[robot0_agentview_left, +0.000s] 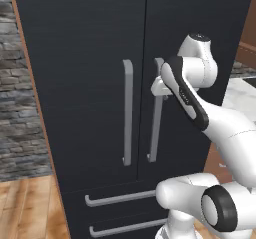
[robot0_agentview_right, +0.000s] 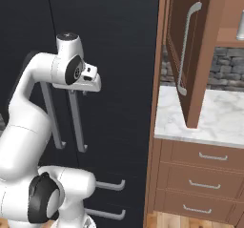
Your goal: There is a bowl on the dining counter. Grab a lemon wedge from the fridge and place it in the bowl. Then get the liquor bottle and glass cup from the cabinet and place them next to the bowl.
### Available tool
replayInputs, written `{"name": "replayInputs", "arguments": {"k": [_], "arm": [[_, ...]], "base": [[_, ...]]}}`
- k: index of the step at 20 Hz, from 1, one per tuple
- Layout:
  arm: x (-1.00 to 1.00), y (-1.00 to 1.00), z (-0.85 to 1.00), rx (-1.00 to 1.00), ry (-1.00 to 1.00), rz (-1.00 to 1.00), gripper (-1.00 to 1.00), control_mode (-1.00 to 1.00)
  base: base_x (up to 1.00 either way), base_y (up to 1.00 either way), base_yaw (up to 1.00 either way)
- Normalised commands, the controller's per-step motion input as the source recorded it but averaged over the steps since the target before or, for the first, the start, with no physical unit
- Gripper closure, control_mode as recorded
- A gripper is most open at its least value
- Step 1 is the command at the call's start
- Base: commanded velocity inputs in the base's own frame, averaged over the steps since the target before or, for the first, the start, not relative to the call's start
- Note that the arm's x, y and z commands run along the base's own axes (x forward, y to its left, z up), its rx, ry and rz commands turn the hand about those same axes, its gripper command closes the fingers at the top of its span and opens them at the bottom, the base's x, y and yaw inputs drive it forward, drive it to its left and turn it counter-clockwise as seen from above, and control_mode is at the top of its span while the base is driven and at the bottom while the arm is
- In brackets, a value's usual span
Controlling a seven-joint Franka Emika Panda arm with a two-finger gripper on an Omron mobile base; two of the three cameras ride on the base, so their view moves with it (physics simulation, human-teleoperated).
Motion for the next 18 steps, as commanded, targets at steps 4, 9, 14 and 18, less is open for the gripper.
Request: {"name": "replayInputs", "arguments": {"k": [4, 9, 14, 18], "arm": [[0.0, 0.0, 0.0, 0.0, 0.0, 0.0, -1.0, 1.0], [0.0, 0.0, 0.0, 0.0, 0.0, 0.0, -1.0, 1.0], [0.0, 0.0, 0.0, 0.0, 0.0, 0.0, -1.0, 1.0], [0.0, 0.0, 0.0, 0.0, 0.0, 0.0, -1.0, 1.0]], "base": [[-0.06, 0.0, 0.0], [-0.64, 0.27, 0.0], [-0.51, 0.53, 0.0], [-0.3, 0.47, 0.0]]}}
